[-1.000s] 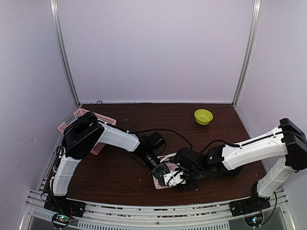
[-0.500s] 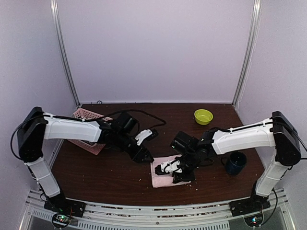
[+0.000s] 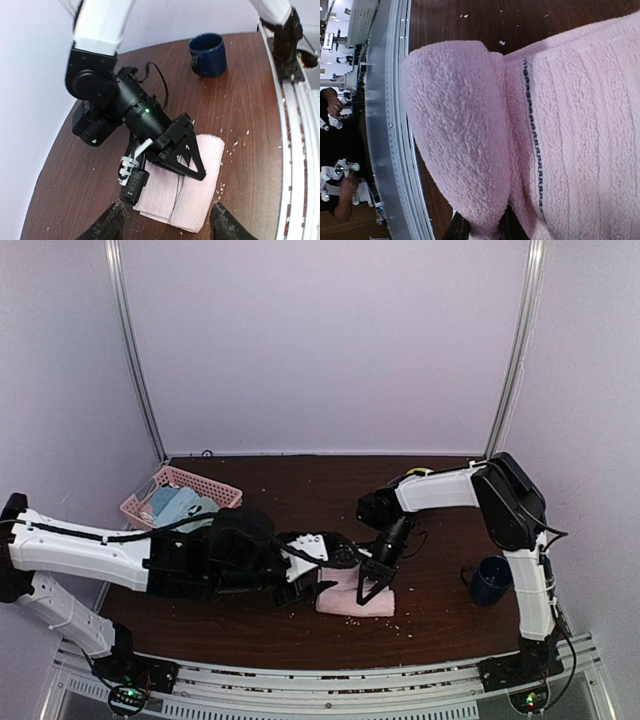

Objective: Roll the towels
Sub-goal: Roll the towel at the center of the board.

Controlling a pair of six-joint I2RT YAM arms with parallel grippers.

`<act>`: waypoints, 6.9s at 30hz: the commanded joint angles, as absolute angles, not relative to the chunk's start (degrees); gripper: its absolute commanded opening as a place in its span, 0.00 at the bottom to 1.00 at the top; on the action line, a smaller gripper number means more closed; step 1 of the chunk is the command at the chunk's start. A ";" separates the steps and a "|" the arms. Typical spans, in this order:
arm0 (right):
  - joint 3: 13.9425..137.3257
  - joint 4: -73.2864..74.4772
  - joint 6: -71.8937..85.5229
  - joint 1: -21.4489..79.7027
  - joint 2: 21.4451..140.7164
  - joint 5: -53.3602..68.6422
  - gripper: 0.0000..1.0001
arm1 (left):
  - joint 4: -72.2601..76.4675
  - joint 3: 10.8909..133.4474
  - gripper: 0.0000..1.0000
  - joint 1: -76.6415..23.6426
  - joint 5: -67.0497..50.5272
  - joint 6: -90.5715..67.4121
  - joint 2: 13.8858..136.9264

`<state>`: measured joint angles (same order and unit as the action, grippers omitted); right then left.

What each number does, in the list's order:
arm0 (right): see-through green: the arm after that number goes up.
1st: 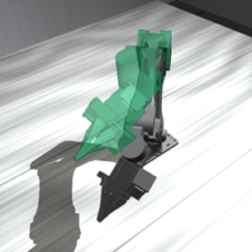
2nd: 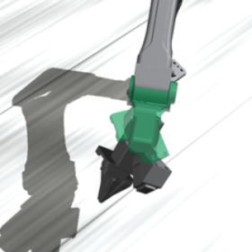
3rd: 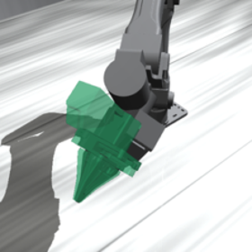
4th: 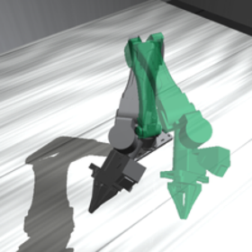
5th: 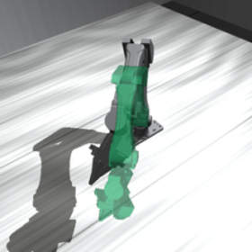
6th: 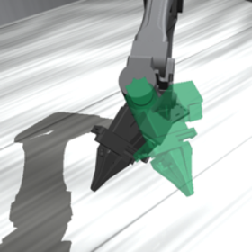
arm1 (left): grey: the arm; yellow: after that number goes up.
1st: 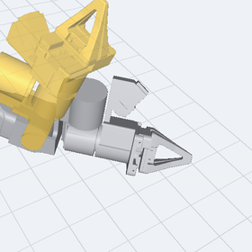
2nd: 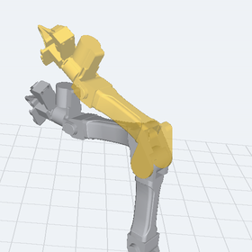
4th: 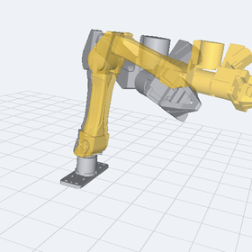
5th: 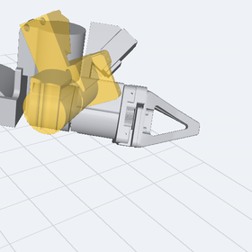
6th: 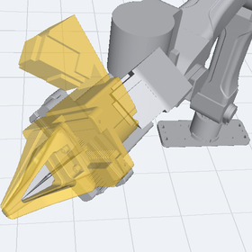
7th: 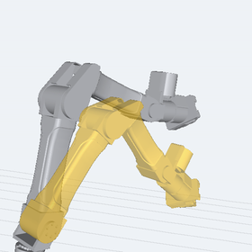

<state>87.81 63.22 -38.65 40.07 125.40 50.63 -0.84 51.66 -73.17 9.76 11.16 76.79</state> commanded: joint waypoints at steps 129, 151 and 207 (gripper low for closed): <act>65.13 44.51 -37.94 51.34 103.46 24.98 0.23 | -23.53 71.04 0.53 -46.24 -19.54 -0.47 103.19; 99.11 73.61 -42.84 37.71 135.16 42.16 0.17 | -5.96 63.27 0.60 -70.91 20.99 21.51 99.37; 61.06 51.44 -41.23 43.90 70.22 23.58 0.49 | -32.33 89.59 0.40 -54.26 -31.93 4.83 134.00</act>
<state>64.84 58.22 -38.94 39.66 72.29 32.03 -21.32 91.15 -55.07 -25.08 7.55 127.09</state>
